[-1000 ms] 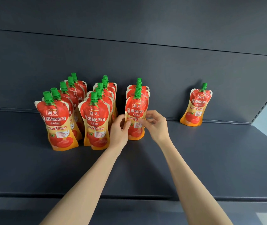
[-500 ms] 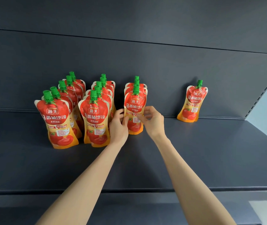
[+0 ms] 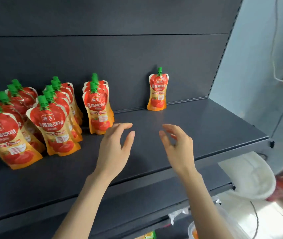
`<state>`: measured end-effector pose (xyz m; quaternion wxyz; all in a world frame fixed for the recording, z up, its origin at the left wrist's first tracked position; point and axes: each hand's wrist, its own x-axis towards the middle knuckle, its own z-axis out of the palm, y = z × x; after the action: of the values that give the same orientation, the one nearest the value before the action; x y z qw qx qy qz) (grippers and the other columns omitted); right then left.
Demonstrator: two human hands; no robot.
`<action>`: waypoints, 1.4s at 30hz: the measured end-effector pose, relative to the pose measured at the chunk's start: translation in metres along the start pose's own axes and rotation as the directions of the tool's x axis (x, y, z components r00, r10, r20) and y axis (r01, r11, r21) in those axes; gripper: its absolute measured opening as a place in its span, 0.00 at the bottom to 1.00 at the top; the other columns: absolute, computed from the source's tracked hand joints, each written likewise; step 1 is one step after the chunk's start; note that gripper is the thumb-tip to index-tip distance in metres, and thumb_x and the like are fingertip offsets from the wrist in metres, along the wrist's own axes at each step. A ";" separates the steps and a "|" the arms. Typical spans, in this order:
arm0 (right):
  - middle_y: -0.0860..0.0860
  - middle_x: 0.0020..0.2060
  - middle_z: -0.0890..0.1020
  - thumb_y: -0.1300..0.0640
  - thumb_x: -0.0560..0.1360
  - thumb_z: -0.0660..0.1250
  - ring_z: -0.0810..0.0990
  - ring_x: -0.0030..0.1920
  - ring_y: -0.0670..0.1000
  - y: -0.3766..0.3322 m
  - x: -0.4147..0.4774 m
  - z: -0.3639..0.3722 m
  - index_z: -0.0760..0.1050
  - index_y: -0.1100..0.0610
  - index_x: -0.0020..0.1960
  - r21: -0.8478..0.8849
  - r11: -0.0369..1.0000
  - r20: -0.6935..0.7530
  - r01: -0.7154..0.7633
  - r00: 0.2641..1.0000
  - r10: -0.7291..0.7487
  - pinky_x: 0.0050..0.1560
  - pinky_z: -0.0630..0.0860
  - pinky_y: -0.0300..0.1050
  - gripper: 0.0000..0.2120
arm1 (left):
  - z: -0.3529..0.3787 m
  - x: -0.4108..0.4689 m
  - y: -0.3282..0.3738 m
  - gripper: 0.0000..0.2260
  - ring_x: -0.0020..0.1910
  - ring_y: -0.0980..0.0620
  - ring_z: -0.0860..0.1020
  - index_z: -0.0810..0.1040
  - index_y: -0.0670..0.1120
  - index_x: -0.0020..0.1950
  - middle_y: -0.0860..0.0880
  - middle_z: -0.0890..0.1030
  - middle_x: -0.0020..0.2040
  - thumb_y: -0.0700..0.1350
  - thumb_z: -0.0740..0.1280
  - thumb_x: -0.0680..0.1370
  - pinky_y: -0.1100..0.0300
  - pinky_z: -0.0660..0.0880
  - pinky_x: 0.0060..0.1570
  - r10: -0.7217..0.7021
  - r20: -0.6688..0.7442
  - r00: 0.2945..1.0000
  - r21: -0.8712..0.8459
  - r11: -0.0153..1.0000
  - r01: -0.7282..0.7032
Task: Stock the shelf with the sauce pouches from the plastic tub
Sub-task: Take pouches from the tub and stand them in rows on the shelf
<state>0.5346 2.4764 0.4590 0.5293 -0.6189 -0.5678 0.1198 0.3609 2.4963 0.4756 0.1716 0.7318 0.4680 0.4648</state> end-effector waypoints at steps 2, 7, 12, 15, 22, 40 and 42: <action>0.46 0.50 0.81 0.57 0.76 0.66 0.79 0.53 0.49 0.019 -0.025 -0.035 0.78 0.55 0.55 -0.016 0.999 -0.041 -0.047 0.998 0.046 0.55 0.72 0.36 0.08 | 0.026 -0.019 0.023 0.13 0.58 0.56 0.75 0.77 0.47 0.59 0.54 0.78 0.55 0.49 0.61 0.77 0.63 0.69 0.59 0.033 0.064 0.997 -0.032 0.999 -0.031; 0.46 0.48 0.82 0.58 0.77 0.65 0.79 0.51 0.48 0.081 -0.102 -0.125 0.79 0.54 0.54 -0.055 0.972 -0.079 -0.227 0.972 0.222 0.47 0.70 0.27 0.08 | 0.116 -0.091 0.071 0.11 0.55 0.61 0.75 0.77 0.48 0.58 0.56 0.78 0.54 0.47 0.62 0.78 0.68 0.69 0.57 0.030 0.275 0.961 -0.138 0.990 0.008; 0.40 0.43 0.81 0.58 0.77 0.65 0.80 0.48 0.45 0.145 -0.172 -0.202 0.78 0.51 0.51 -0.075 0.910 -0.122 -0.407 0.910 0.397 0.48 0.77 0.42 0.05 | 0.208 -0.171 0.105 0.08 0.52 0.63 0.75 0.78 0.47 0.57 0.54 0.79 0.52 0.43 0.65 0.78 0.73 0.69 0.53 -0.014 0.454 0.891 -0.158 0.983 0.096; 0.45 0.44 0.82 0.57 0.77 0.65 0.80 0.48 0.48 0.180 -0.203 -0.232 0.79 0.53 0.51 -0.103 0.856 -0.153 -0.506 0.859 0.489 0.49 0.77 0.49 0.05 | 0.253 -0.203 0.113 0.08 0.51 0.58 0.77 0.77 0.49 0.55 0.57 0.79 0.51 0.44 0.65 0.77 0.62 0.73 0.52 -0.034 0.558 0.829 -0.138 0.981 0.133; 0.44 0.42 0.82 0.58 0.77 0.65 0.81 0.45 0.46 0.276 -0.247 -0.250 0.79 0.52 0.49 -0.072 0.706 -0.185 -0.705 0.705 0.685 0.48 0.78 0.52 0.05 | 0.353 -0.254 0.094 0.08 0.48 0.56 0.78 0.78 0.46 0.56 0.53 0.80 0.49 0.41 0.65 0.78 0.75 0.70 0.47 -0.172 0.756 0.631 -0.029 0.955 0.295; 0.51 0.56 0.80 0.54 0.77 0.64 0.75 0.59 0.51 0.583 -0.362 -0.132 0.77 0.57 0.58 -0.070 0.226 -0.124 -0.972 0.233 0.964 0.60 0.71 0.48 0.12 | 0.608 -0.367 -0.140 0.20 0.66 0.48 0.67 0.70 0.46 0.67 0.48 0.70 0.66 0.47 0.67 0.76 0.52 0.65 0.66 -0.416 0.891 0.180 0.394 0.907 0.145; 0.51 0.64 0.76 0.52 0.77 0.65 0.68 0.68 0.54 0.607 -0.376 -0.124 0.75 0.55 0.62 -0.169 0.225 -0.088 -0.960 0.242 0.966 0.67 0.64 0.52 0.15 | 0.626 -0.372 -0.159 0.22 0.67 0.48 0.65 0.70 0.47 0.67 0.49 0.70 0.67 0.51 0.69 0.74 0.50 0.61 0.67 -0.406 0.906 0.120 0.404 0.914 0.039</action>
<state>0.8551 2.2247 -0.1408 0.2718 -0.8814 -0.0841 0.3771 0.7553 2.3775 -0.1453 0.3948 0.7914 0.4098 -0.2234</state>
